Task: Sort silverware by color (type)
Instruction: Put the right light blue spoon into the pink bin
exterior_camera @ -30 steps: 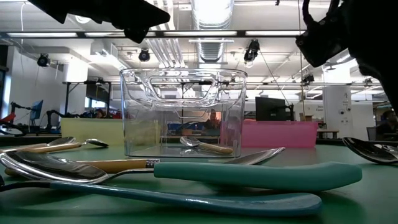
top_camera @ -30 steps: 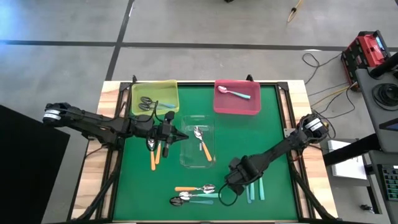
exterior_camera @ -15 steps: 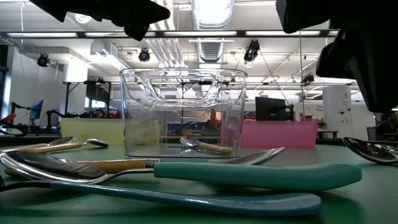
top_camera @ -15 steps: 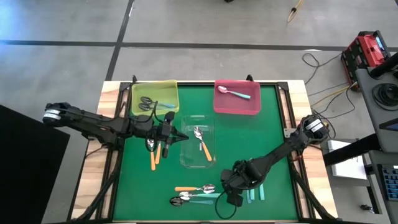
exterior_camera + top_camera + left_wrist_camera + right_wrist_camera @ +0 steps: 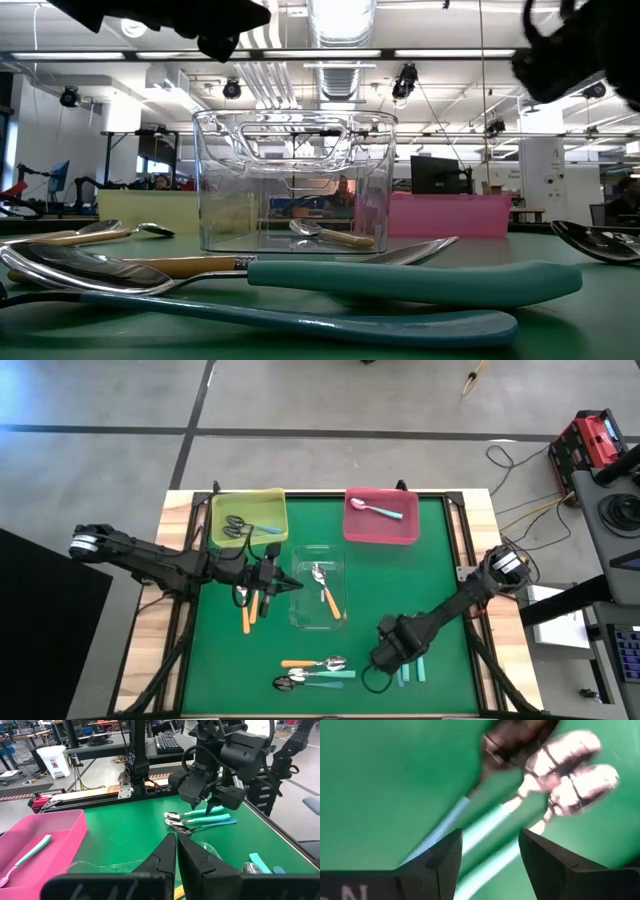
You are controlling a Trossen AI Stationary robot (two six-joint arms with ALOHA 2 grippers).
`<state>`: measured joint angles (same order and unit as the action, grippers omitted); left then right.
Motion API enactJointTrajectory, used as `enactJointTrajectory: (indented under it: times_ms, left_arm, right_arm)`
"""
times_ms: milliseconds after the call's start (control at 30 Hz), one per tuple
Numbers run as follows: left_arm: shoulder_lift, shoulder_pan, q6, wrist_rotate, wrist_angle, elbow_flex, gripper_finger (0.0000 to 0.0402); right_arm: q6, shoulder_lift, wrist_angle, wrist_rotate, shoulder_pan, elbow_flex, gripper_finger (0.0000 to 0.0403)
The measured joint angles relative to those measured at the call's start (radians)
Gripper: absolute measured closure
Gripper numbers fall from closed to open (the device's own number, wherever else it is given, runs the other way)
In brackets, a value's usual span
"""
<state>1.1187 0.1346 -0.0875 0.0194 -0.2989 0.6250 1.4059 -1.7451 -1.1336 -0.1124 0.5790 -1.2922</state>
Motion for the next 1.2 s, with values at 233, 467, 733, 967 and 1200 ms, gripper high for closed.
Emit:
enactJointTrajectory:
  times_ms: [233,467,733,967,1200]
  left_arm:
    - [0.000,0.002,-0.008,0.000,0.000,0.000,0.0401]
    - [0.000,0.002,-0.008,0.000,0.000,0.000,0.0401]
    - [0.000,0.002,-0.008,0.000,0.000,0.000,0.0401]
    - [0.000,0.002,-0.008,0.000,0.000,0.000,0.0401]
    - [0.000,0.002,-0.009,0.000,0.000,0.000,0.0401]
  right_arm:
    - [0.129,0.000,0.037,0.017,0.039,0.032,0.0227]
    - [0.166,0.002,0.055,0.035,0.043,0.083,0.0228]
    - [0.180,0.003,0.174,0.037,0.043,0.143,0.0227]
    - [0.205,0.007,0.220,0.034,0.043,0.195,0.0228]
    - [0.207,0.008,0.251,0.035,0.043,0.212,0.0258]
